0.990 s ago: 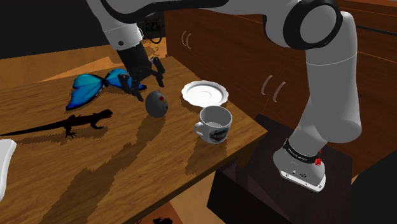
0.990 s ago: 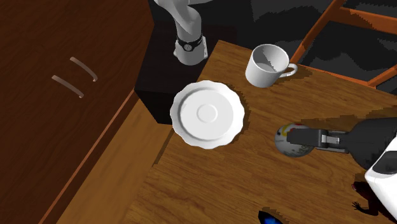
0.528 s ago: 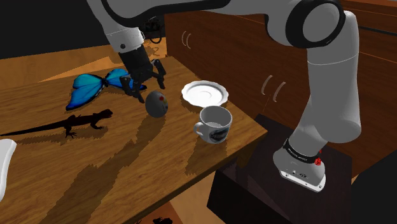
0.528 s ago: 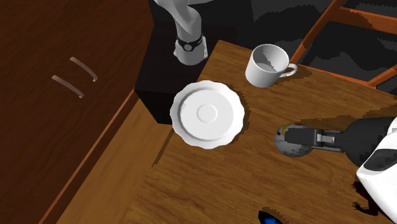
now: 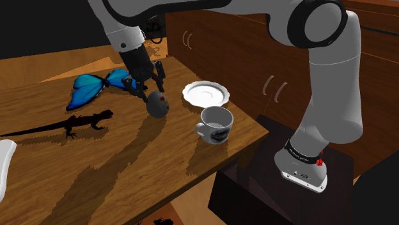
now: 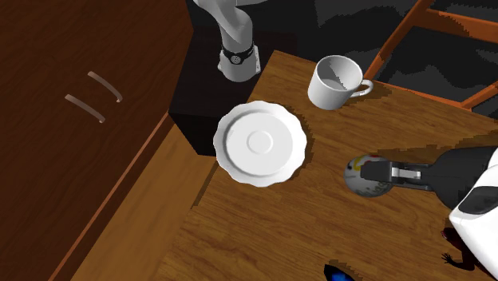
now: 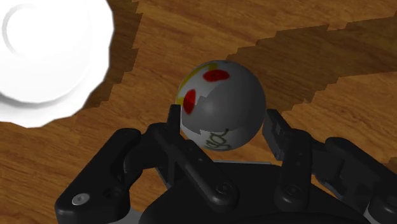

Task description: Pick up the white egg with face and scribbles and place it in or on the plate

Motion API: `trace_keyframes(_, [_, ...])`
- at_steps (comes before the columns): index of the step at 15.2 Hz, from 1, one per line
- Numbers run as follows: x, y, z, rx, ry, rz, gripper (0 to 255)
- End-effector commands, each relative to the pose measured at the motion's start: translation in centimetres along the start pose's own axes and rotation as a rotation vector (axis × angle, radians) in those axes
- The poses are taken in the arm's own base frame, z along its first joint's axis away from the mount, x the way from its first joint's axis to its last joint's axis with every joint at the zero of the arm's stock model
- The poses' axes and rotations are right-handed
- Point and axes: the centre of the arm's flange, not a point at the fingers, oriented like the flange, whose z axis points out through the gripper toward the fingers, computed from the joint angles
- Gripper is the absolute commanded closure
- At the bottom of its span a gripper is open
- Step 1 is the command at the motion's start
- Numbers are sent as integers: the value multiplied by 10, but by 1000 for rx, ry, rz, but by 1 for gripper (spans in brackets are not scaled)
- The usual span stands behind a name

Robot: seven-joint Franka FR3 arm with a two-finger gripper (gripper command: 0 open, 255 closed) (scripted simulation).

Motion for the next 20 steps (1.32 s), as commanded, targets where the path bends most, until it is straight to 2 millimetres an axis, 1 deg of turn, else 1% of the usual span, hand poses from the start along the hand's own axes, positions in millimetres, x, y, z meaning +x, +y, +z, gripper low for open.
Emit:
trace_keyframes(1, [1,-1,3,-2,-4,-1,255])
trace_keyframes(3, [0,-1,2,-2,-4,-1,255])
trace_keyframes(13, [-14,6,-48,-2,-4,-1,255])
trace_keyframes(14, [-13,5,-43,-1,-3,-1,255])
trace_keyframes(15, [-13,5,-43,-1,-3,-1,0])
trace_keyframes(16, [-58,-4,-35,-16,217,67,0])
trace_keyframes(17, [-99,-16,-17,-32,436,135,0])
trace_keyframes(18, [-135,-30,9,-47,656,204,0])
trace_keyframes(19, [-152,-39,28,-56,784,243,0])
trace_keyframes(20, [-148,-38,32,-56,784,243,0])
